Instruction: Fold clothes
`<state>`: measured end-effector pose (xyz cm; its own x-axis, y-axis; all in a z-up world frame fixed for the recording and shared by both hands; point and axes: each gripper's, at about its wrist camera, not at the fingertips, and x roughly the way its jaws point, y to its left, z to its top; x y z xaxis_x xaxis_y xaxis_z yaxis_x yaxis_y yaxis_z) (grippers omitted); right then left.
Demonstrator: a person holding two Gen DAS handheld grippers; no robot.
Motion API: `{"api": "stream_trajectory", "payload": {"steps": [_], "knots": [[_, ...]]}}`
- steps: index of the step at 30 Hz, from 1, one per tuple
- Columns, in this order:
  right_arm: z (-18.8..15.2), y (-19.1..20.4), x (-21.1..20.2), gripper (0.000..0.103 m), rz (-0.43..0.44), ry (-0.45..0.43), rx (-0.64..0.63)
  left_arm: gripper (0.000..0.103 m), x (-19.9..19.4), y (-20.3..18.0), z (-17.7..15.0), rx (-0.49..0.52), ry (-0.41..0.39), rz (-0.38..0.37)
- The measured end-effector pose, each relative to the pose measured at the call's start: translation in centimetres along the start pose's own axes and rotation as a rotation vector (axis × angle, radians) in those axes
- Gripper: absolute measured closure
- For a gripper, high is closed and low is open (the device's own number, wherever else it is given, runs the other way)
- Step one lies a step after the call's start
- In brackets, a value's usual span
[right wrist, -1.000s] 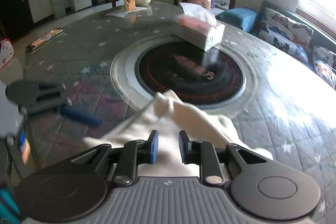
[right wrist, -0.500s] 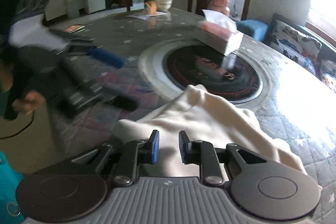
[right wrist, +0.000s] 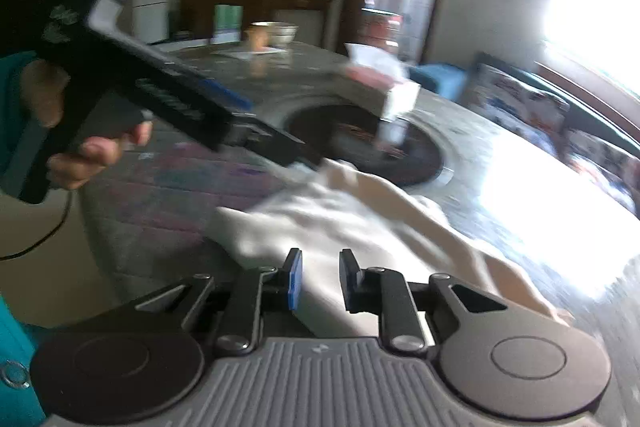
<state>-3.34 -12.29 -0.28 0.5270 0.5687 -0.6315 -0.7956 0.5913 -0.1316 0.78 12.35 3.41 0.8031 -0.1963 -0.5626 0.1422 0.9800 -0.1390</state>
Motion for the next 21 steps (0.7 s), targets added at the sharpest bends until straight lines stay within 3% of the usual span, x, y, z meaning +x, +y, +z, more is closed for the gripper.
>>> {"api": "stream_trajectory", "payload": {"steps": [5,9,16,21], "knots": [[-2.5,-0.8,0.7,0.091,-0.015,0.036,0.082,0.003,1.0,-1.9,0.1,0.025,0.006,-0.03],[-2.2,-1.3,-0.7,0.092,-0.01,0.015,0.111,0.004,1.6,-3.9,0.1,0.069,0.012,-0.061],[-3.8,-4.0,-2.8,0.092,-0.112,0.043,0.206,0.008,2.3,-6.0,0.0,0.123,0.009,-0.132],[-4.8,-4.5,-2.7,0.092,-0.088,0.06,0.249,0.013,3.4,-7.4,-1.0,0.164,0.054,-0.164]]}}
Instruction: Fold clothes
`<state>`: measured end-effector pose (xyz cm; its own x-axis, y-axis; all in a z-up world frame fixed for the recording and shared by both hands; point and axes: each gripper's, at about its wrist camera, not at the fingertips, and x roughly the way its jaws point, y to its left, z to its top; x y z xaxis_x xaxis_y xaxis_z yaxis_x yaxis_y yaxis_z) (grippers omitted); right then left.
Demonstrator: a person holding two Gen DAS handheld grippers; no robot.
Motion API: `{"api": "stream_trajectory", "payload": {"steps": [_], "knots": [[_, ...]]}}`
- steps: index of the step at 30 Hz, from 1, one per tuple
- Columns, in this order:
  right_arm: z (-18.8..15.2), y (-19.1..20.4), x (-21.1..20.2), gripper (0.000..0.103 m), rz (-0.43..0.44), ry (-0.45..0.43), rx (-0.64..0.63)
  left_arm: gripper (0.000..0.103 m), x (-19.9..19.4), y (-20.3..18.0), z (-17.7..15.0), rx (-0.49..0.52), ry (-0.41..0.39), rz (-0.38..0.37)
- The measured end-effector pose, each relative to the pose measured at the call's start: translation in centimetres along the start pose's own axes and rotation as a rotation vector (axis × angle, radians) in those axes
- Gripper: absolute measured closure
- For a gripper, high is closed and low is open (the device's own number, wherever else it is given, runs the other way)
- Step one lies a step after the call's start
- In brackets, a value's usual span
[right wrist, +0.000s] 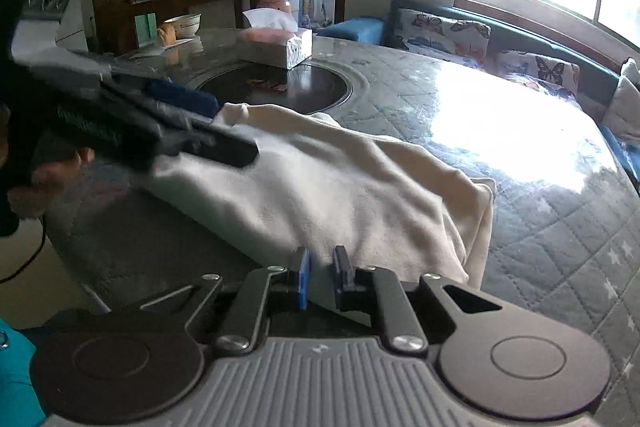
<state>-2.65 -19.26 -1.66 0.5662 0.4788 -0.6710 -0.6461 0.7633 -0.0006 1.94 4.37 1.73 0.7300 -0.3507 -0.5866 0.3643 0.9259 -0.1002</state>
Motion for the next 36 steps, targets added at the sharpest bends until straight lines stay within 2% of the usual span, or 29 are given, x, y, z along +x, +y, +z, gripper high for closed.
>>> {"api": "stream_trajectory", "payload": {"steps": [2,5,9,14,19,24,29,33,35,36], "knots": [[0.5,-0.6,-0.7,0.092,0.016,-0.017,0.02,0.013,0.1,-0.4,-0.4,0.013,0.006,-0.004],[1.1,-2.5,-1.2,0.092,-0.032,-0.04,0.075,0.013,0.3,-0.7,-0.8,0.023,0.012,-0.012],[-0.1,-4.5,-0.1,0.092,-0.048,0.017,0.141,0.013,0.7,-0.8,-1.2,0.023,0.027,-0.017],[1.2,-5.5,-0.6,0.092,-0.06,-0.019,0.129,0.013,1.2,-0.6,-1.7,0.032,0.058,-0.016],[2.7,-6.9,2.2,0.092,-0.064,-0.011,0.127,0.013,1.5,-0.6,-2.0,0.027,0.07,-0.01],[2.6,-7.9,4.1,0.092,-0.105,0.019,0.118,0.013,1.6,-0.7,-2.3,0.042,0.076,-0.009],[3.9,-7.7,3.9,0.092,-0.104,-0.027,0.112,0.013,1.7,-0.8,-2.3,0.056,0.079,-0.01],[5.1,-7.7,6.0,0.092,-0.088,-0.022,0.102,0.013,1.7,-0.9,-2.4,0.059,0.081,-0.007],[5.4,-8.1,7.2,0.093,-0.092,-0.001,0.109,0.013,1.7,-0.8,-2.4,0.058,0.081,-0.006],[5.4,-8.3,7.5,0.097,-0.097,0.005,0.113,0.013,1.7,-0.8,-2.4,0.058,0.081,-0.007]]}}
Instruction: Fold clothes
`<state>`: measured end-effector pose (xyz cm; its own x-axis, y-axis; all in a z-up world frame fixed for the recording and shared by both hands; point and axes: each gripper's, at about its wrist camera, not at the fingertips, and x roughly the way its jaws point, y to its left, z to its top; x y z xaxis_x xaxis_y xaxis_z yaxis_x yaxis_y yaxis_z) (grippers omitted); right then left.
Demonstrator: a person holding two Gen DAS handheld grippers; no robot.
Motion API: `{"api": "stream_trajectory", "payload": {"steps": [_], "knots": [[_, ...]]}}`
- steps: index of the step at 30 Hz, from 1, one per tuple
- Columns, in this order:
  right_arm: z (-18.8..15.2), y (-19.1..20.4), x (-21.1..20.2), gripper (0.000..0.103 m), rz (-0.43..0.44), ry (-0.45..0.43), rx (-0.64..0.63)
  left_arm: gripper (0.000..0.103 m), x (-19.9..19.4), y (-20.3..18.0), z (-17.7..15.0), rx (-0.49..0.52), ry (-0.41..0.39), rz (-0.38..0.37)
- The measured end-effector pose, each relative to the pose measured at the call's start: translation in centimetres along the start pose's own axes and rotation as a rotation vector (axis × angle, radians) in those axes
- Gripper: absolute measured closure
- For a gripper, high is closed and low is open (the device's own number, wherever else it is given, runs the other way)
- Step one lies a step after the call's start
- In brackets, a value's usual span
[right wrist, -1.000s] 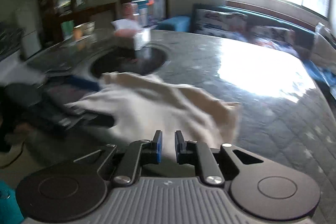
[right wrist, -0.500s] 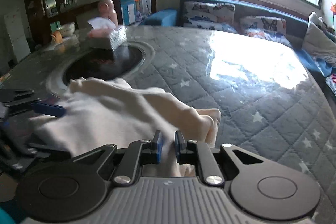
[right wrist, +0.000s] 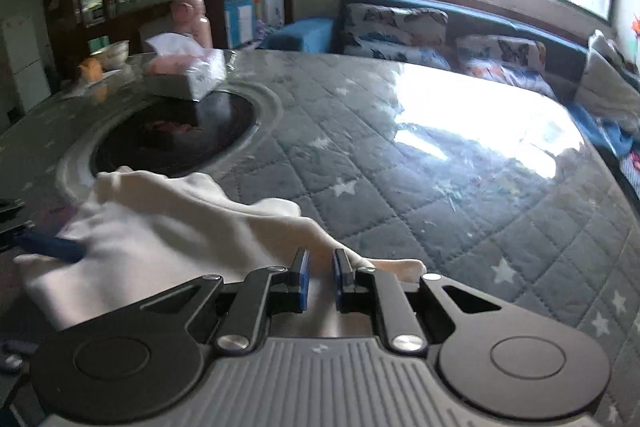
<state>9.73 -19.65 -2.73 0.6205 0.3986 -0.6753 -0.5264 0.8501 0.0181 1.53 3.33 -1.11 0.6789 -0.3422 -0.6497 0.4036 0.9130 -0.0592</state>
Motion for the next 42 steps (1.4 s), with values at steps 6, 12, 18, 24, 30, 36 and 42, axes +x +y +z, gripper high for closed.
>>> {"api": "stream_trajectory", "payload": {"steps": [6,12,18,24,30,36,42], "knots": [[0.6,0.5,-0.7,0.097,0.005,-0.022,-0.019,0.012,0.1,0.1,0.0,0.014,0.001,-0.006],[1.6,0.9,1.5,0.097,0.011,0.004,-0.021,0.011,0.0,0.2,0.0,0.007,0.004,-0.004],[2.1,1.3,1.0,0.096,0.004,-0.006,-0.033,0.011,-0.2,0.5,0.1,-0.007,0.008,-0.007],[2.4,2.5,1.3,0.096,0.029,0.007,-0.071,0.011,-0.5,0.6,0.3,-0.019,0.0,-0.005],[2.5,2.9,1.8,0.096,0.011,0.017,-0.08,0.009,-1.4,0.8,0.6,-0.025,-0.017,0.003],[2.3,3.2,1.4,0.094,0.001,0.011,-0.082,0.005,-2.5,1.6,0.9,-0.044,-0.045,0.029],[1.9,3.2,-0.3,0.086,-0.001,-0.015,-0.086,0.002,-2.9,3.6,0.6,-0.111,-0.028,0.078]]}}
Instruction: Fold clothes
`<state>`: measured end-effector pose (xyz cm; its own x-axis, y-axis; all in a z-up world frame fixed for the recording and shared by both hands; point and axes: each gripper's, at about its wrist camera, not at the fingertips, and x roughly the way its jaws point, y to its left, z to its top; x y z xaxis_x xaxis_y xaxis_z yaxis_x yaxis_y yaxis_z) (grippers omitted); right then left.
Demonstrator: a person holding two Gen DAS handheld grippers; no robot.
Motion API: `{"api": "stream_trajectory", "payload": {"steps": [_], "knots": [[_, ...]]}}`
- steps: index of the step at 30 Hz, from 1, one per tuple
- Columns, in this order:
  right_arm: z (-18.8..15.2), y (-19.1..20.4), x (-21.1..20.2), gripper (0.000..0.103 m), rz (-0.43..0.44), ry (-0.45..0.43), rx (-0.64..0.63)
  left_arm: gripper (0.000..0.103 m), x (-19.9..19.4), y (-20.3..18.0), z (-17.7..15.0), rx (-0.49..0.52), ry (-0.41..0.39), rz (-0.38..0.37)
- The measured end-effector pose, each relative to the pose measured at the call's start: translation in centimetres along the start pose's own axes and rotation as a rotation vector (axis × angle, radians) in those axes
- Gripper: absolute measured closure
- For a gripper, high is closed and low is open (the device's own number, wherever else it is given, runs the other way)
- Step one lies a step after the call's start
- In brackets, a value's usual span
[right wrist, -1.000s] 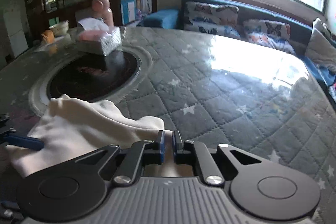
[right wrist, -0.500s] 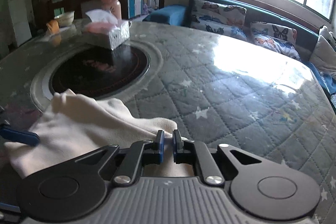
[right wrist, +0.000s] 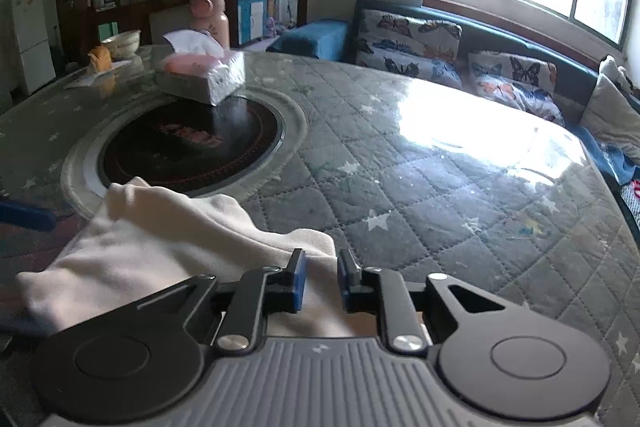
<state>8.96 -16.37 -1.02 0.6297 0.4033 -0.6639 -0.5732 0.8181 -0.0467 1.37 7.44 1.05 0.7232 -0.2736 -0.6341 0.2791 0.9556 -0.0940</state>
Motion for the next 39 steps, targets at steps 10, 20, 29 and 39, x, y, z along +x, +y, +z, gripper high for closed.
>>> {"api": "stream_trajectory", "payload": {"steps": [10,20,29,39], "knots": [[-1.1,2.9,-3.3,0.071,0.043,-0.018,-0.098,0.0,-1.2,2.8,0.0,-0.063,-0.024,0.051],[-2.0,7.3,-5.3,0.053,0.132,-0.03,-0.228,0.0,-0.8,4.9,0.3,-0.129,0.0,0.163],[-2.5,12.1,-6.2,0.053,0.229,-0.037,-0.375,0.0,-0.2,6.9,0.6,-0.208,0.045,0.23],[-3.2,15.7,-5.6,0.053,0.255,-0.042,-0.508,0.0,0.0,8.3,0.9,-0.313,0.065,0.231]]}}
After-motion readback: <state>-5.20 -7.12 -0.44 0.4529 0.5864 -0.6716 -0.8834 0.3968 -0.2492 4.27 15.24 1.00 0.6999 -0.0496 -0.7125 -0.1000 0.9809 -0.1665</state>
